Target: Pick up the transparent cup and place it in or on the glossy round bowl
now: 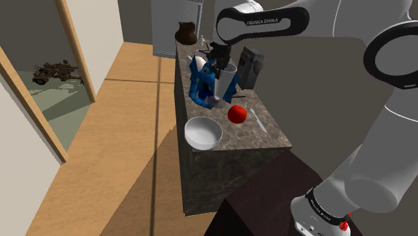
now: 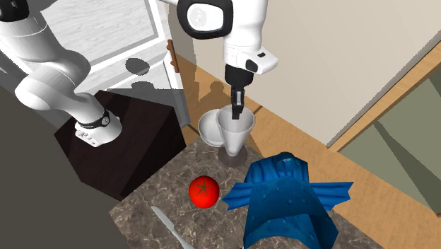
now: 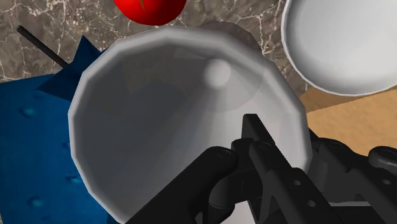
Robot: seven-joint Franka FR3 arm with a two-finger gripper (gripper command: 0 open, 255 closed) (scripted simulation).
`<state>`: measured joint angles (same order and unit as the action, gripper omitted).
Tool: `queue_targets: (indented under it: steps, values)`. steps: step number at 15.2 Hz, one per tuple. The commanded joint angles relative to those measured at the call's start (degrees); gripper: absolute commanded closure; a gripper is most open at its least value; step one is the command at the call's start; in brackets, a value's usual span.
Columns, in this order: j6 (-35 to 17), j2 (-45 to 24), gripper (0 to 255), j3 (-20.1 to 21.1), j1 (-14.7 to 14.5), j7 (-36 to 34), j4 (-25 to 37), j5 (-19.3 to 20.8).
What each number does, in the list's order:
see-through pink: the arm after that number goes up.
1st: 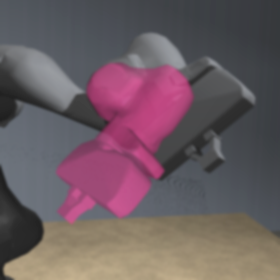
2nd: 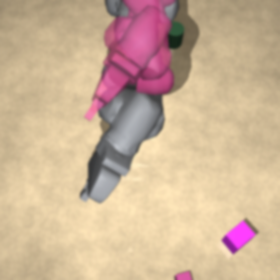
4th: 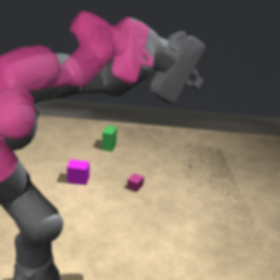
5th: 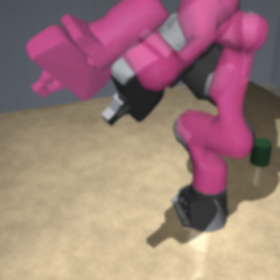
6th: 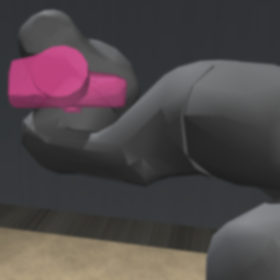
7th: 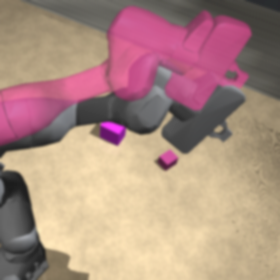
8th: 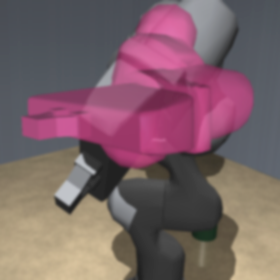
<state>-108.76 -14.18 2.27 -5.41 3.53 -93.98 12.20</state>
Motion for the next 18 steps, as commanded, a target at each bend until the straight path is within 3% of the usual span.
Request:
queue_targets:
  steps: [1,18]
  values:
    - [1.54,0.07,255,0.04,-0.06,0.25,1.51,-0.09]
    - [13.17,10.00,255,7.41,-9.74,-14.71,0.10,-0.64]
